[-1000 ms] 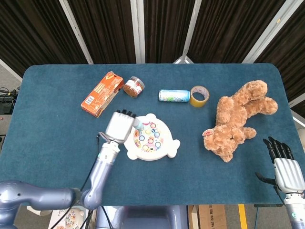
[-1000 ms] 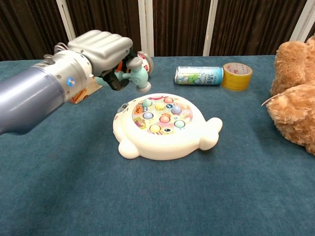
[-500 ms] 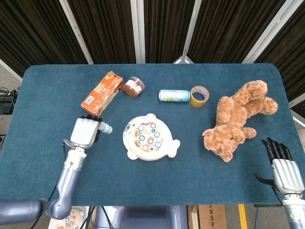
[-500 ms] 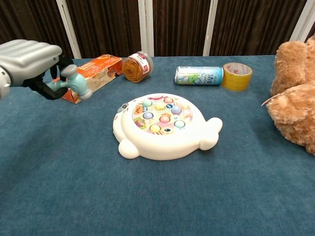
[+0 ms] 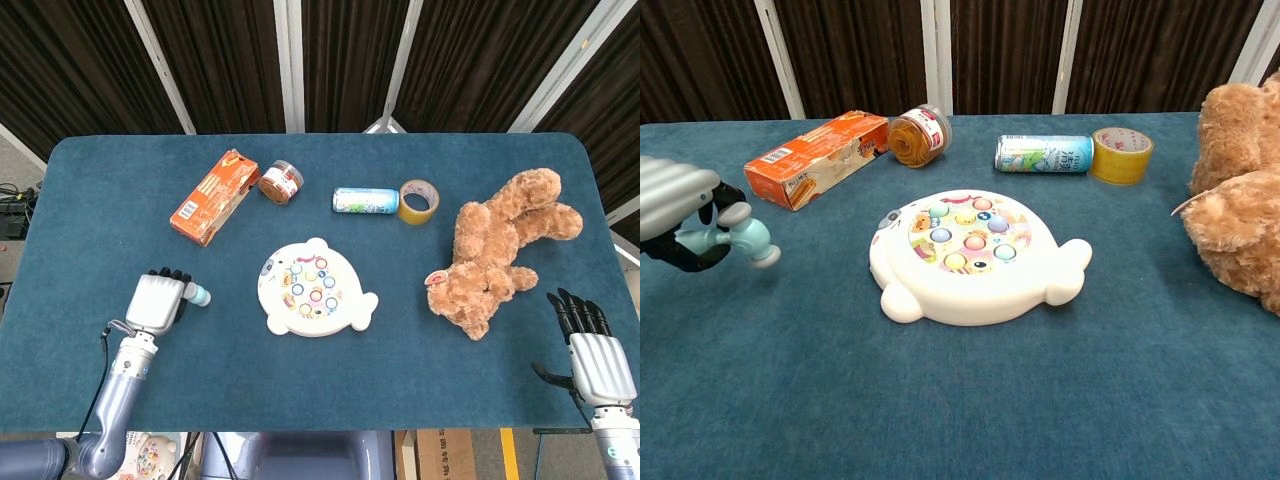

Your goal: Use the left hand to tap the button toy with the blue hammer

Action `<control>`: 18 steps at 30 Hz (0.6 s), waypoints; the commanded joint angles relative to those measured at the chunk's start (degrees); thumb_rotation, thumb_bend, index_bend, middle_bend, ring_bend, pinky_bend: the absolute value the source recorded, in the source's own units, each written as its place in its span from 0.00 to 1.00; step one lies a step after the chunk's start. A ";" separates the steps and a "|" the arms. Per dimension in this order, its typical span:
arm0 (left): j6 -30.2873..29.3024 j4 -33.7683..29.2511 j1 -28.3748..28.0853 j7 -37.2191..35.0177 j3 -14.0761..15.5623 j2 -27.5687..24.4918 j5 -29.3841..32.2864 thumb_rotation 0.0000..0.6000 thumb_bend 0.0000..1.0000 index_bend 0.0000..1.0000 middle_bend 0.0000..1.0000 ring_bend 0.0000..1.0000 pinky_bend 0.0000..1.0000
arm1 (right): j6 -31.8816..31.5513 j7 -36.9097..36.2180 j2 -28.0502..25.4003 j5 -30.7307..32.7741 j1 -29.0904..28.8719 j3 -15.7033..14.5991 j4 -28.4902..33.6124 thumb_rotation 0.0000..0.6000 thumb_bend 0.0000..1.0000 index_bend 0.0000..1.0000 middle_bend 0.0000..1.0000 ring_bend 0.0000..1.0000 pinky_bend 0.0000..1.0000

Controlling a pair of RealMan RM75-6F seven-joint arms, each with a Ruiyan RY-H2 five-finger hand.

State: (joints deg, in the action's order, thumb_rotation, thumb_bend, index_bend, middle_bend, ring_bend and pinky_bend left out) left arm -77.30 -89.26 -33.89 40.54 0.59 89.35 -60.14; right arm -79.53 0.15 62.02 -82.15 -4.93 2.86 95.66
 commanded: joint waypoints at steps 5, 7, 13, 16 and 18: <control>1.38 2.60 0.95 -0.57 -0.45 1.97 -0.90 1.00 0.60 0.61 0.47 0.39 0.52 | 0.26 -0.35 -0.11 0.35 -0.08 0.14 -0.09 1.00 0.18 0.00 0.00 0.00 0.00; 1.73 3.20 1.11 -0.54 -0.51 2.36 -0.91 1.00 0.60 0.61 0.47 0.39 0.52 | 0.26 -0.36 -0.13 0.28 -0.09 0.11 -0.04 1.00 0.18 0.00 0.00 0.00 0.00; 2.35 4.74 1.88 -0.62 -0.56 3.52 -1.61 1.00 0.55 0.59 0.47 0.39 0.52 | 0.15 -0.24 -0.12 0.10 -0.06 0.03 0.00 1.00 0.18 0.00 0.00 0.00 0.00; 2.45 4.96 2.30 -0.80 -0.72 3.68 -2.04 1.00 0.51 0.57 0.46 0.39 0.52 | 0.18 -0.30 -0.13 0.16 -0.05 0.04 0.01 1.00 0.18 0.00 0.00 0.00 0.00; 2.44 5.24 2.56 -0.84 -0.73 3.70 -2.66 1.00 0.48 0.55 0.46 0.39 0.52 | 0.17 -0.35 -0.14 0.13 -0.06 0.04 0.03 1.00 0.18 0.00 0.00 0.00 0.00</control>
State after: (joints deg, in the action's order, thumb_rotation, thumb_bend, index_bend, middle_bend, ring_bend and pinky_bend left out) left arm -74.87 -84.15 -31.46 39.74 -0.12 93.03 -62.58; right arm -79.36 -0.20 61.88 -82.01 -4.98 2.89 95.69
